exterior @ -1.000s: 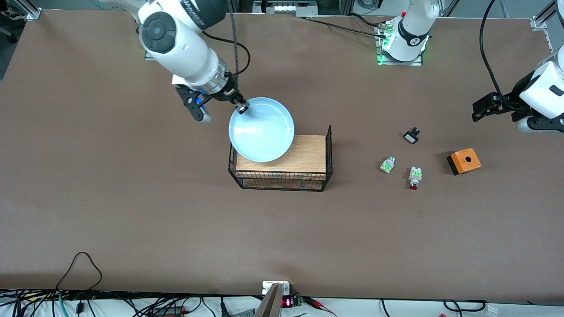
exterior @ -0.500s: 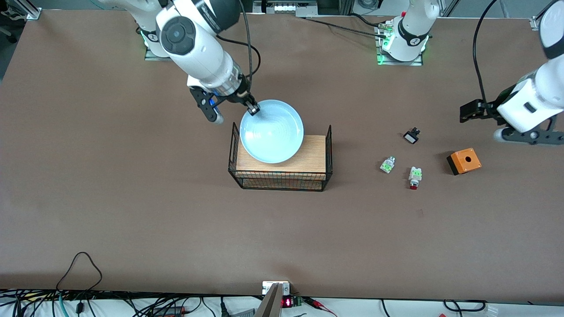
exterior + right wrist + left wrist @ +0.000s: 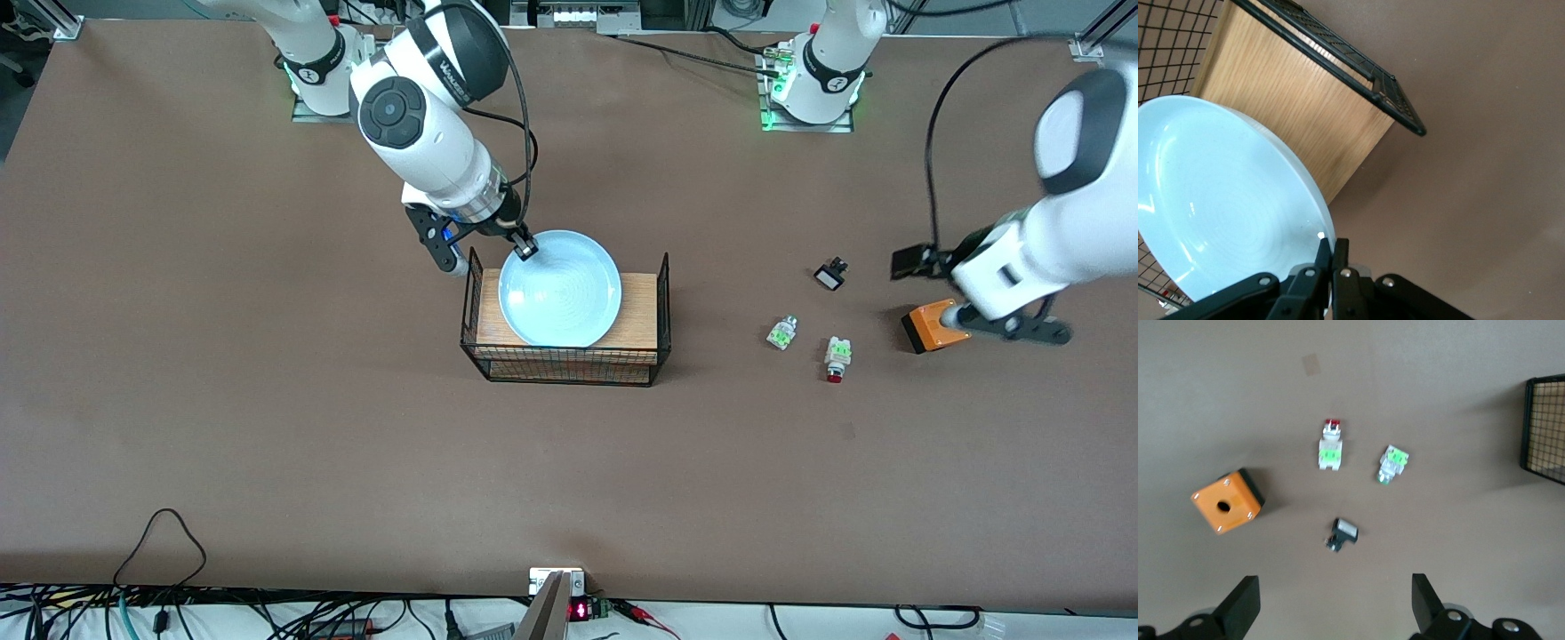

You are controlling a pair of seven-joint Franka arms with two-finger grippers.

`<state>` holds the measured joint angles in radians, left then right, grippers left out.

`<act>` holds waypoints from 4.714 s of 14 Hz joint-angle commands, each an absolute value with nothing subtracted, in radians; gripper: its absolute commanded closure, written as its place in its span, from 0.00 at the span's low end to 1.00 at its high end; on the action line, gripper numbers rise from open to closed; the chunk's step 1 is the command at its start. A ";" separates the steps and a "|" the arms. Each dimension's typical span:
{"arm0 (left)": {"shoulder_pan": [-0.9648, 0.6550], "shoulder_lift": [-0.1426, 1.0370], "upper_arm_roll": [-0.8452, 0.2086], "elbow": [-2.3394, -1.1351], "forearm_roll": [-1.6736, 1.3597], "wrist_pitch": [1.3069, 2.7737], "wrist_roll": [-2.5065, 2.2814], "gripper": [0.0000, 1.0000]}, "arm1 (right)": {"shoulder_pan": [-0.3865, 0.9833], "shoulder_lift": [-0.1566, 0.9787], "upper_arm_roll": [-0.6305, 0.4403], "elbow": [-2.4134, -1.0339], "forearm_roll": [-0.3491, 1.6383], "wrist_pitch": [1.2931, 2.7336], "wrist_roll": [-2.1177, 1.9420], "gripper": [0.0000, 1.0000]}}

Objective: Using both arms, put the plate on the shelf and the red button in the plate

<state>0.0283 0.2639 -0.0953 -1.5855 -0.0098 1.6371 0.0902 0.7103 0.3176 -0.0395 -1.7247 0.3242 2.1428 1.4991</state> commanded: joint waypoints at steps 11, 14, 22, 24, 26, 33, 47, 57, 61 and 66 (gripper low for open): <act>0.061 0.541 -0.094 -1.752 -0.014 2.078 0.285 0.00 | 0.726 0.393 -0.051 -1.730 0.308 2.264 1.506 0.00; 0.081 0.606 -0.094 -1.755 -0.014 2.167 0.333 0.00 | 0.719 0.325 -0.086 -1.720 0.308 2.263 1.491 0.00; 0.081 0.631 -0.094 -1.858 -0.014 2.355 0.331 0.42 | 0.634 0.155 -0.103 -1.648 0.034 1.909 1.080 0.00; 0.084 0.621 -0.095 -1.855 -0.012 2.312 0.333 0.61 | 0.571 0.126 -0.103 -1.614 -0.015 1.814 0.880 0.00; 0.077 0.620 -0.095 -1.845 -0.012 2.289 0.328 0.71 | 0.482 0.103 -0.103 -1.605 -0.025 1.793 0.746 0.00; 0.068 0.526 -0.155 -1.587 -0.020 1.828 0.298 0.79 | 0.163 0.100 -0.103 -1.609 -0.014 1.792 0.185 0.00; -0.228 0.613 -0.528 -1.216 -0.161 1.748 -0.773 0.79 | 0.051 -0.034 -0.106 -1.743 -0.020 1.670 -0.057 0.00; -0.310 0.765 -0.492 -1.229 0.110 1.905 -0.769 0.73 | 0.067 -0.015 -0.120 -1.675 -0.014 1.631 -0.020 0.00; -0.308 0.756 -0.494 -1.223 0.109 1.908 -0.776 0.00 | 0.089 0.014 -0.120 -1.672 -0.008 1.692 -0.017 0.00; -0.276 0.605 -0.497 -1.220 0.103 1.791 -0.787 0.00 | 0.089 0.014 -0.121 -1.671 -0.021 1.687 -0.020 0.00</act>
<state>-0.2856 0.7085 -0.5028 -1.2069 0.0834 1.8844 -0.7666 0.0861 0.0125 -0.1191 -1.6868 -0.0120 1.7015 -0.0308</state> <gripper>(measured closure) 0.000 0.000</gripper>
